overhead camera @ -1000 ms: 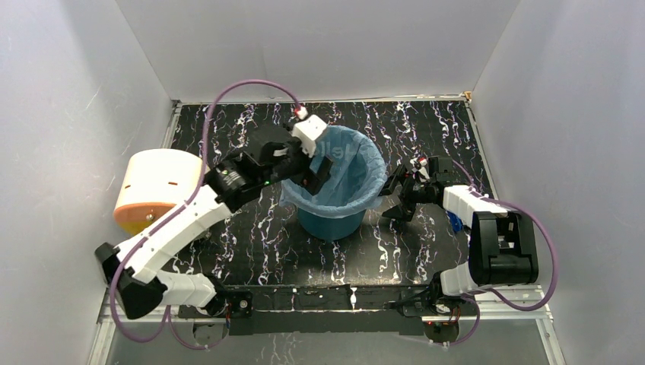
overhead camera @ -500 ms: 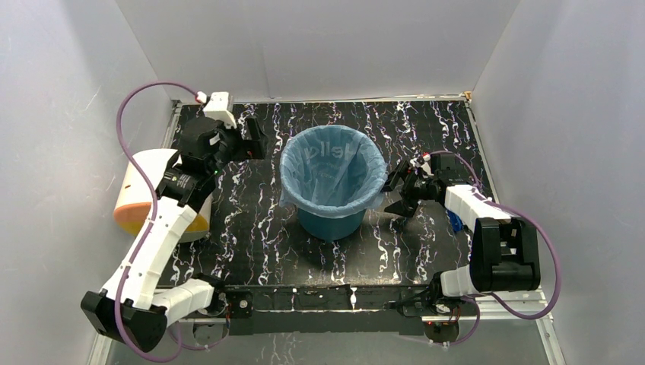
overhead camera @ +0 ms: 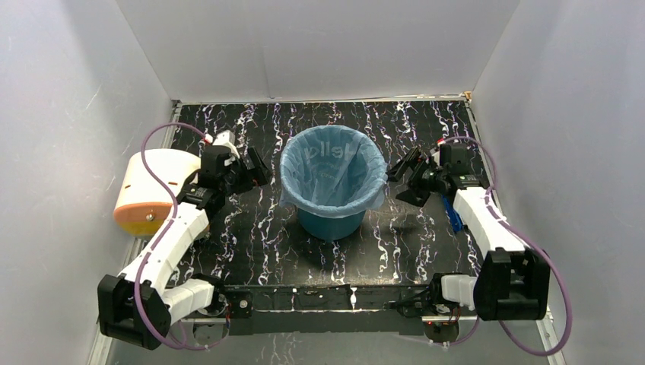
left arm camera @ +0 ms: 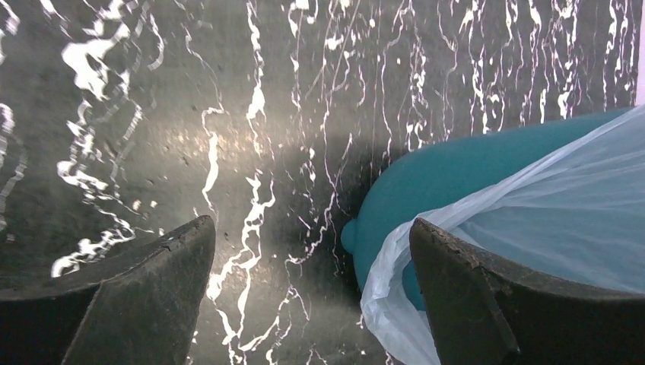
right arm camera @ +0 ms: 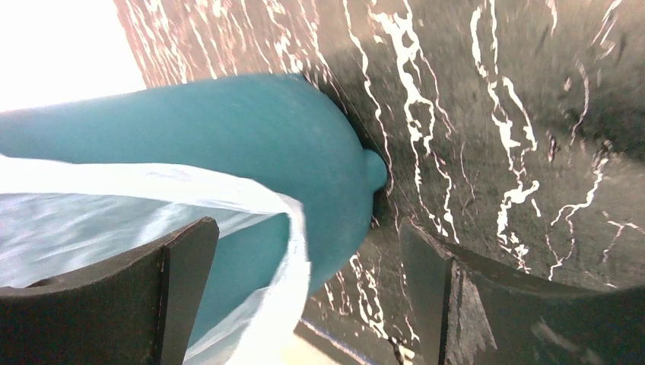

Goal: Put the trash bags into the trash bin

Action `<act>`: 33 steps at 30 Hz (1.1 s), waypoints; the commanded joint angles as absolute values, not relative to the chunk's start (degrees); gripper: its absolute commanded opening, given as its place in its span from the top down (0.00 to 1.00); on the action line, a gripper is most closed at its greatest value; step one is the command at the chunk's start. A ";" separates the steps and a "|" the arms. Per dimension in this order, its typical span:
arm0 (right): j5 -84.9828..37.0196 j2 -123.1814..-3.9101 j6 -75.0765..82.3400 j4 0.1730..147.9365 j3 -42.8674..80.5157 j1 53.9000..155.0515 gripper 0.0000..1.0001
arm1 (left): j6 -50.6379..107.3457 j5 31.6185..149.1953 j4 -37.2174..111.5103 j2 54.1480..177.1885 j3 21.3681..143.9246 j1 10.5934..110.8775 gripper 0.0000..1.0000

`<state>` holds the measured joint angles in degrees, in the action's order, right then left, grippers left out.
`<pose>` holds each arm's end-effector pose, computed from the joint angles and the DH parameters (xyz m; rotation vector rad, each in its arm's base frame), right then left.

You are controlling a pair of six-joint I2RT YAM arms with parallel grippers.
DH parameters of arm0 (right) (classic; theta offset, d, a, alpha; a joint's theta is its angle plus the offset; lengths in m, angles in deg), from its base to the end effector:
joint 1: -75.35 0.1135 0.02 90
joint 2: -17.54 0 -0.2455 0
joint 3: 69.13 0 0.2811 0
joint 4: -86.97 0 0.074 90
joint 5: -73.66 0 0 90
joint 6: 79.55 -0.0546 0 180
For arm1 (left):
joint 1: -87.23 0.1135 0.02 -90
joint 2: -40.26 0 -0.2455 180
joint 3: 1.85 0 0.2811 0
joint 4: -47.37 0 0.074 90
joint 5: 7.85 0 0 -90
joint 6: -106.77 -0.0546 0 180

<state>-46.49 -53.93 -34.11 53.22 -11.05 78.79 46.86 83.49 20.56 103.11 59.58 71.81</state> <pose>0.2957 0.0452 0.1923 0.6257 2.4150 1.0065 0.2911 -0.0816 0.2642 -0.2540 2.0881 -0.5093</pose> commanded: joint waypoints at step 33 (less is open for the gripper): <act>-30.37 -44.84 -11.98 35.46 15.38 78.78 0.21 | 50.00 89.89 24.49 103.13 49.11 72.15 0.04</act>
<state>-44.22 -46.39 -21.48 40.80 8.75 78.88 52.35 99.58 31.86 108.79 46.05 71.81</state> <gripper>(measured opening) 0.795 0.952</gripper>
